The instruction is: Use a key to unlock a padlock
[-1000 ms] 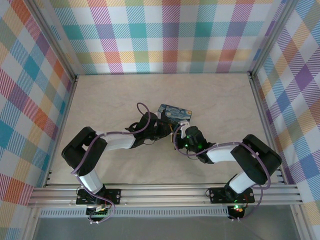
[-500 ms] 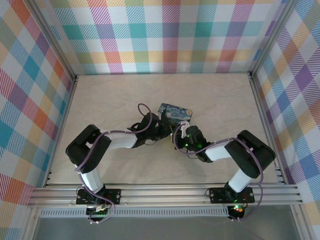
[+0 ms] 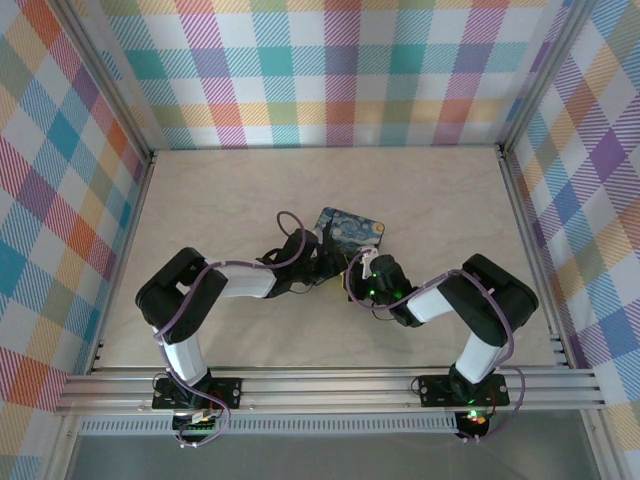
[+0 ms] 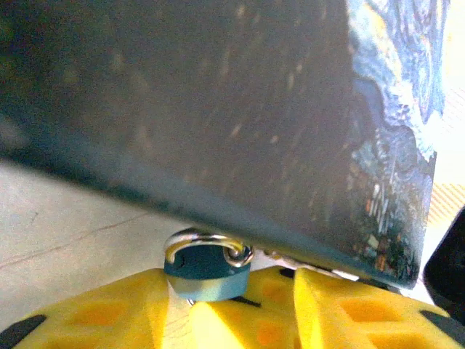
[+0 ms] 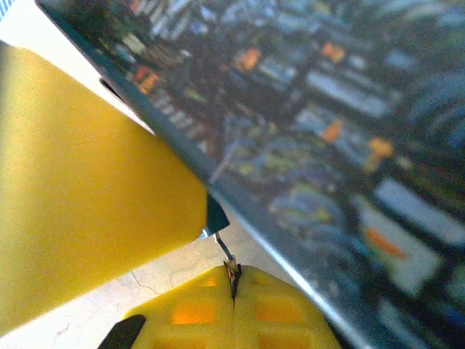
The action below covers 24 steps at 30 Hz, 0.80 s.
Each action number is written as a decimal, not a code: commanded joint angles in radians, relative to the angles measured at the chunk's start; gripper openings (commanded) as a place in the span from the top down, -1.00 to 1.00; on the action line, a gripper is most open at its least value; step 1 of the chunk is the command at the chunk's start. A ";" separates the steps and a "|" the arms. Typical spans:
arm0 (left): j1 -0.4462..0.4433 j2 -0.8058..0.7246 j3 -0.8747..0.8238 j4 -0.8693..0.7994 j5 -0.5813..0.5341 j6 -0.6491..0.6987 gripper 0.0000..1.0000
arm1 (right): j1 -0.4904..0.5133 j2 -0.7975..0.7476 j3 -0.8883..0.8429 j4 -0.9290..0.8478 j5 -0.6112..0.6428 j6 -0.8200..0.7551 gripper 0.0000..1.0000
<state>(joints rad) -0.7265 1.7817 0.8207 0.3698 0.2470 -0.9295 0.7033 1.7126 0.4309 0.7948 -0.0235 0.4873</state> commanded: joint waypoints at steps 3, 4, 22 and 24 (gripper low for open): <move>-0.008 -0.101 -0.049 0.050 0.004 0.010 -0.36 | -0.001 0.020 -0.009 0.061 -0.021 0.028 1.00; -0.004 -0.115 -0.058 0.050 -0.003 0.010 -0.42 | -0.001 0.023 -0.010 0.063 -0.028 0.031 1.00; 0.075 -0.020 -0.256 0.505 0.050 -0.183 -0.14 | -0.001 -0.068 0.008 -0.034 -0.128 0.196 1.00; 0.075 0.002 -0.260 0.543 0.055 -0.197 -0.10 | -0.001 -0.067 0.013 -0.037 -0.141 0.210 1.00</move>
<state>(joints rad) -0.6582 1.7588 0.5747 0.7872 0.2790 -1.0866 0.7033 1.6680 0.4282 0.7647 -0.1211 0.6590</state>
